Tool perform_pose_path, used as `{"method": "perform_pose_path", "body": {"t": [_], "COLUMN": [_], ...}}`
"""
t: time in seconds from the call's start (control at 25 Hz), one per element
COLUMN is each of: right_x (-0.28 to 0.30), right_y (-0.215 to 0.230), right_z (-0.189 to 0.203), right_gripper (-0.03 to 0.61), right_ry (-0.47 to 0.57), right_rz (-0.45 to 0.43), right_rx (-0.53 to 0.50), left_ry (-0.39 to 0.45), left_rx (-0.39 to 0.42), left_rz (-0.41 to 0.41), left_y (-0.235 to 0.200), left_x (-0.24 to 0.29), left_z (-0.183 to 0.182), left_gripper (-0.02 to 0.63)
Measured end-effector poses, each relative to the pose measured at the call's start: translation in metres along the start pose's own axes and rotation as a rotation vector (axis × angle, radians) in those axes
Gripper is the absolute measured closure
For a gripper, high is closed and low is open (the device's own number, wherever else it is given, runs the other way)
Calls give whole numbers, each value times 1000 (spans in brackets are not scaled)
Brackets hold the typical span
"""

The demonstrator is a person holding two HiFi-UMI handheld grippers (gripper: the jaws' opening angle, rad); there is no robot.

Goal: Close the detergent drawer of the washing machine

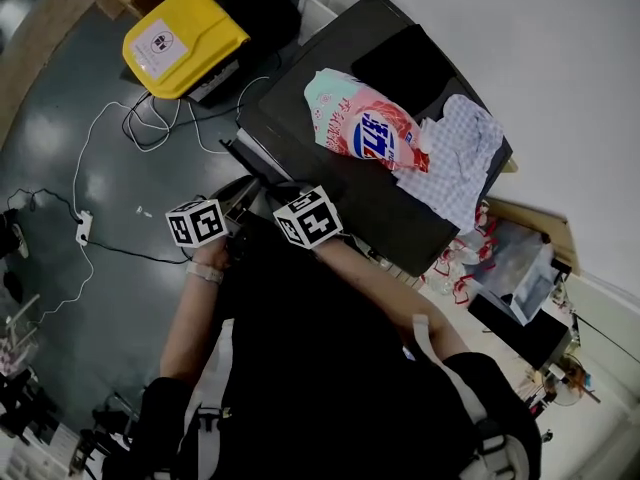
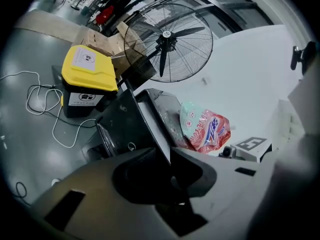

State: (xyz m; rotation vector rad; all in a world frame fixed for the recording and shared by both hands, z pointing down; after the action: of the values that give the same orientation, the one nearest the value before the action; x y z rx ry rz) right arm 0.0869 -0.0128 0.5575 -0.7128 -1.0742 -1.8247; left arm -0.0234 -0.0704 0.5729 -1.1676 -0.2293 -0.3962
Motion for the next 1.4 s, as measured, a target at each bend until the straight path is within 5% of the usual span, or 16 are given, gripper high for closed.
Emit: {"method": "perform_pose_path", "body": {"t": [0.32,0.6,0.96,1.4], "right_x": [2,0,-14,15], "right_y": [-1,-1,-31,-50], "right_z": [-1,3,0,22], "right_gripper": [508,457,468,526], "right_ry": [-11,17,205,315], "right_rz": [20,110,323,383], "right_rx": [47,195,349,577], "left_ry": [-146,-324,-532,-675], "left_rx": [49,127,274,384], "left_rz": [92,198,278,296], "left_y": [-8,-28,-38,-44], "left_x": [-2,-5,3,15], "left_z": [-11,-38,-55,-60], "left_gripper": [520,520,520,538]}}
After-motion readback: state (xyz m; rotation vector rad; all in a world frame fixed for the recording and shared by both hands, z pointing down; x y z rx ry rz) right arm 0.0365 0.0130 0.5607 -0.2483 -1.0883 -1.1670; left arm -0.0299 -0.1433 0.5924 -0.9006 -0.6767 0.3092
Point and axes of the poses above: the fingertips, and each gripper's own axes: x forward along the fingers, y to its right, z out of its underside, the point moved 7 cm from there along -x, backward along the fingers, and after that the axes turned 4 degrees about z, right-handed, at the moved point
